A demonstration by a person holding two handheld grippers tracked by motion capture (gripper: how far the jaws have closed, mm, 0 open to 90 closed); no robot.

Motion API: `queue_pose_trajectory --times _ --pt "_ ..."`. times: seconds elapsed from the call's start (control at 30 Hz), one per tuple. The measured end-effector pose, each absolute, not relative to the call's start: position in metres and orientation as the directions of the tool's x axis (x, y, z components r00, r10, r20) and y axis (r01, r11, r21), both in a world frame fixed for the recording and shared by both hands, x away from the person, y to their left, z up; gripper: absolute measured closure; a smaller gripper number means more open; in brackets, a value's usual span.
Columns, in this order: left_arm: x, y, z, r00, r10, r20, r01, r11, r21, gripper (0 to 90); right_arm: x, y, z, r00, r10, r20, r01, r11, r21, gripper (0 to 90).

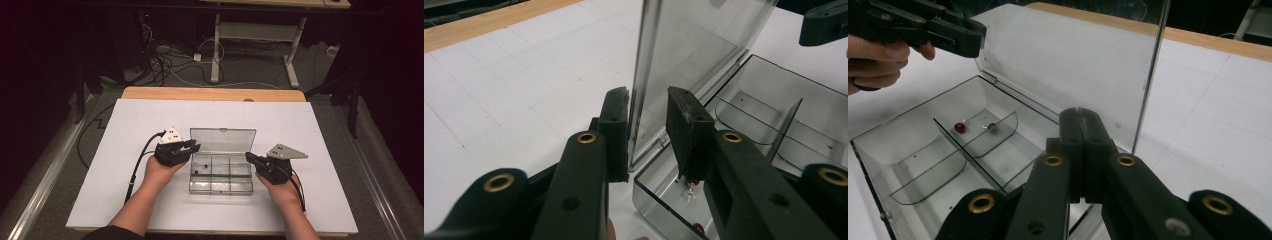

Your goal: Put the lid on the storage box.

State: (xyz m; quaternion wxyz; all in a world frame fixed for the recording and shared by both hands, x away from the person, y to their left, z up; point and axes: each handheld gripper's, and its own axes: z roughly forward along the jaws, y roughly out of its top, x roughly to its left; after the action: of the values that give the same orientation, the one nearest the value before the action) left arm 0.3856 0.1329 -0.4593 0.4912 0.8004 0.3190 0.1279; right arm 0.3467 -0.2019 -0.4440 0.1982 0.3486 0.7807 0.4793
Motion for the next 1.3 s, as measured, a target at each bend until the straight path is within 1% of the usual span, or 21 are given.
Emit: queue_pose_trajectory --times 0.23,0.47,0.57,0.9,1.07,1.17,1.23,1.3 --pt "0.374 0.133 -0.459 0.778 0.625 -0.06 0.352 -0.354 0.867 66.4 0.345 -0.201 -0.442 -0.68 0.732 0.04 0.356 0.281 0.891 90.0" --pt "0.364 0.134 -0.46 0.78 0.624 -0.053 0.339 -0.35 0.873 62.0 0.34 -0.201 -0.442 -0.677 0.736 0.032 0.354 0.287 0.89 90.0" --pt "0.36 0.136 -0.46 0.778 0.625 -0.068 0.349 -0.34 0.873 60.5 0.336 -0.204 -0.442 -0.675 0.737 0.036 0.351 0.278 0.894 90.0" --pt "0.339 0.157 -0.466 0.762 0.636 -0.123 0.384 -0.29 0.877 61.2 0.321 -0.205 -0.442 -0.685 0.729 0.007 0.331 0.302 0.894 90.0" --pt "0.326 0.161 -0.471 0.768 0.624 -0.144 0.391 -0.278 0.878 73.2 0.314 -0.205 -0.444 -0.688 0.726 0.009 0.329 0.301 0.895 90.0" --pt "0.319 0.155 -0.473 0.8 0.583 -0.14 0.381 -0.312 0.87 82.1 0.312 -0.205 -0.447 -0.69 0.724 0.007 0.328 0.304 0.895 90.0" --pt "0.316 0.15 -0.473 0.811 0.567 -0.144 0.378 -0.322 0.868 85.6 0.31 -0.205 -0.449 -0.69 0.724 0.008 0.331 0.305 0.893 90.0" --pt "0.314 0.146 -0.473 0.816 0.557 -0.157 0.381 -0.313 0.87 86.6 0.309 -0.206 -0.451 -0.691 0.723 0.005 0.331 0.311 0.891 90.0"
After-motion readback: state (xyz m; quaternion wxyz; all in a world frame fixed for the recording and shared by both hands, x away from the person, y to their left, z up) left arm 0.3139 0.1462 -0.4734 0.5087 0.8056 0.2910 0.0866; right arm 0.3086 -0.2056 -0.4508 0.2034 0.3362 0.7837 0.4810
